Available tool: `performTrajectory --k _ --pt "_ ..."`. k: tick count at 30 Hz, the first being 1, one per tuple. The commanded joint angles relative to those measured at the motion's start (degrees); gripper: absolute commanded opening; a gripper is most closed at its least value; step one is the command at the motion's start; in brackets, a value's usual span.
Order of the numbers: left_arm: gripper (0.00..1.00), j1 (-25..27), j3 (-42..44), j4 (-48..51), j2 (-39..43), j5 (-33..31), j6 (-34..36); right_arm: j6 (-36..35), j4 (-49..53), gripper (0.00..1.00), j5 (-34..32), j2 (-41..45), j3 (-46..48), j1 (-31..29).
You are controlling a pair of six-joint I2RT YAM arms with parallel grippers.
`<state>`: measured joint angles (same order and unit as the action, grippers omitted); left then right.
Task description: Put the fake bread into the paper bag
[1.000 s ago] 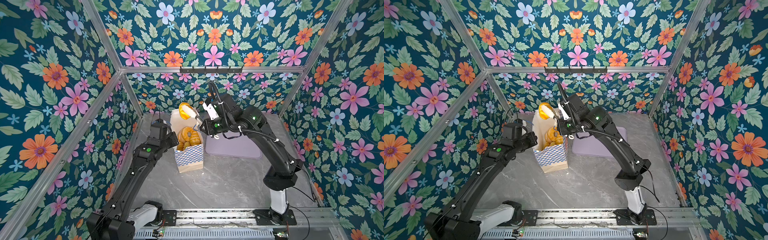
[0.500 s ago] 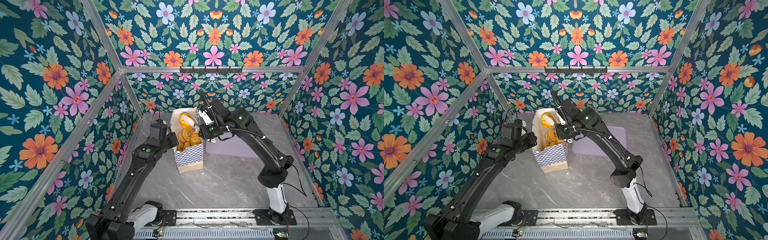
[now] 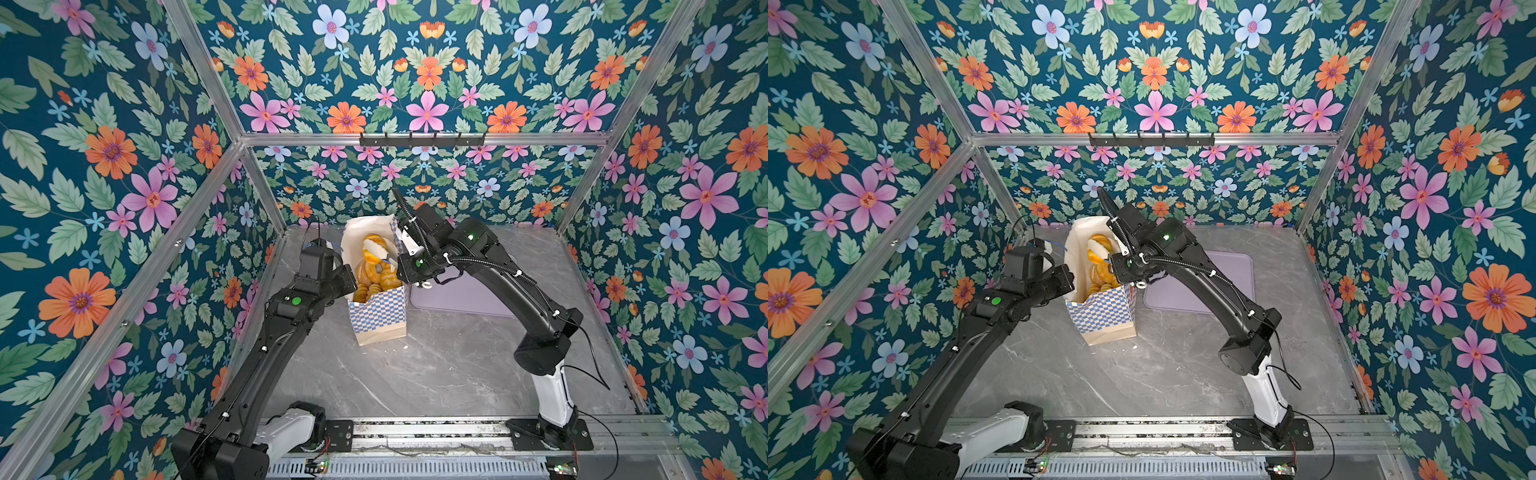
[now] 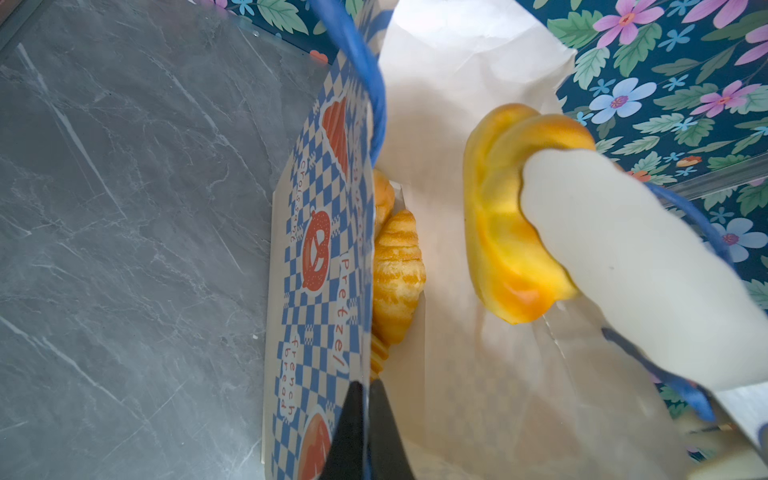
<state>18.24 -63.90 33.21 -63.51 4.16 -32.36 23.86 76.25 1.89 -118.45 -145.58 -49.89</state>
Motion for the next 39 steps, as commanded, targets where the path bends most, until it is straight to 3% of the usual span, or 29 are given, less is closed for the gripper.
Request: performTrajectory --k 1,10,19,24,29,31,39 --pt "0.05 -0.05 -0.34 1.33 0.18 -0.9 0.63 -0.13 -0.11 0.4 -0.57 0.49 -0.75 -0.08" --pt "0.06 0.01 -0.46 1.59 0.24 -0.96 0.63 -0.17 -0.4 0.45 0.29 1.09 -1.98 -0.12" --pt "0.1 -0.05 -2.04 2.55 0.22 -1.21 0.81 -0.16 -1.61 0.43 0.22 3.53 -3.57 -0.19" --pt "0.34 -0.05 -2.95 3.22 0.52 -1.44 0.89 -0.46 -2.59 0.42 -0.46 6.09 -3.4 -0.14" --pt "0.74 -0.05 -4.16 4.37 0.58 -1.94 1.14 -0.91 -2.49 0.42 -2.46 8.25 -2.75 -0.12" --pt "1.0 -0.05 -5.1 5.04 0.87 -2.28 1.44 -1.31 -2.51 0.41 -3.72 9.32 -2.07 -0.07" --pt "1.0 -0.05 -10.57 8.1 2.15 -2.62 3.0 -1.72 -4.66 0.4 -7.25 15.91 5.57 2.56"
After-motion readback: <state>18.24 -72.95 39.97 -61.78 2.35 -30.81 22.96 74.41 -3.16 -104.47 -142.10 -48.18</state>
